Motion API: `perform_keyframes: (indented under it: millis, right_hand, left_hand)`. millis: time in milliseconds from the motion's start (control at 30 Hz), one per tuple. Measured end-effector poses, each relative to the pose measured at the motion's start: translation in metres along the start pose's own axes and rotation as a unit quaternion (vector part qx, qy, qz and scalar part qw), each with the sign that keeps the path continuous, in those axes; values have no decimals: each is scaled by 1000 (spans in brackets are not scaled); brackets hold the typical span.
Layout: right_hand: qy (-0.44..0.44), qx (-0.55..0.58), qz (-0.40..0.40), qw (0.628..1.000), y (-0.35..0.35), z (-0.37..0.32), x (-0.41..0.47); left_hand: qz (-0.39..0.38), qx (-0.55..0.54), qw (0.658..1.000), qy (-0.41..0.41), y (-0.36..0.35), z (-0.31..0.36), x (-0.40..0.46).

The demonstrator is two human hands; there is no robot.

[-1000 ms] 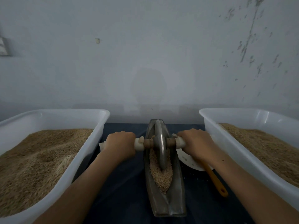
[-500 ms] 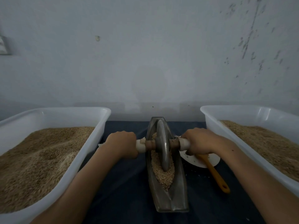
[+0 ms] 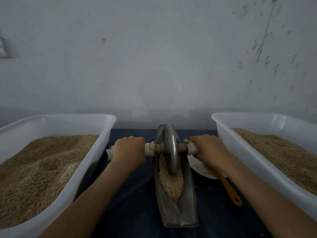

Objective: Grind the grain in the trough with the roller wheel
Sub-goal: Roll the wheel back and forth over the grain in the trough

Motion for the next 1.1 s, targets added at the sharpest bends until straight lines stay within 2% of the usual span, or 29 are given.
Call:
perform_keyframes:
  millis: [133,233,300,367,533,600,700,933,1033,1100]
  right_hand:
    - [26,18,-134,991,-7,-5,-6]
    - [27,22,-191,981,-10,-6,-11]
    - [26,17,-184,982,-10,-6,-11]
    - [28,6,-138,990,-7,-7,-7]
    - [26,-35,40,998,6,-6,2]
    - [35,-43,73,996,8,-9,2]
    - [30,-32,40,998,8,-8,2]
    - [22,12,-168,985,-7,-6,-10]
    - [11,19,-180,983,-11,-3,-11]
    - [10,14,-141,990,-9,-3,-8]
  left_hand:
    - [-94,-7,996,-2,-15,-3,-1]
    - [-135,-9,991,-5,-22,-5,-2]
    - [-141,-11,990,-3,-26,-6,-2]
    - [-129,-17,991,8,-26,-8,-1]
    - [-9,-31,999,22,-11,-8,1]
    - [12,-38,999,21,-7,-7,0]
    - [-11,-45,999,19,-9,-6,-2]
    - [-109,-8,994,-3,-17,-4,-3]
    - [-103,-1,995,-7,-16,-3,-2]
    - [-82,-3,997,1,-14,-4,0]
Point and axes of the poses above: each hand's wrist, its own x-axis towards the middle knuckle, its own y-axis out of the back of the hand, z = x × y, the point moved 10 cm from there along x, towards the middle knuckle, and after that the axes turned 11 degrees about z, right-handed, at the moved point
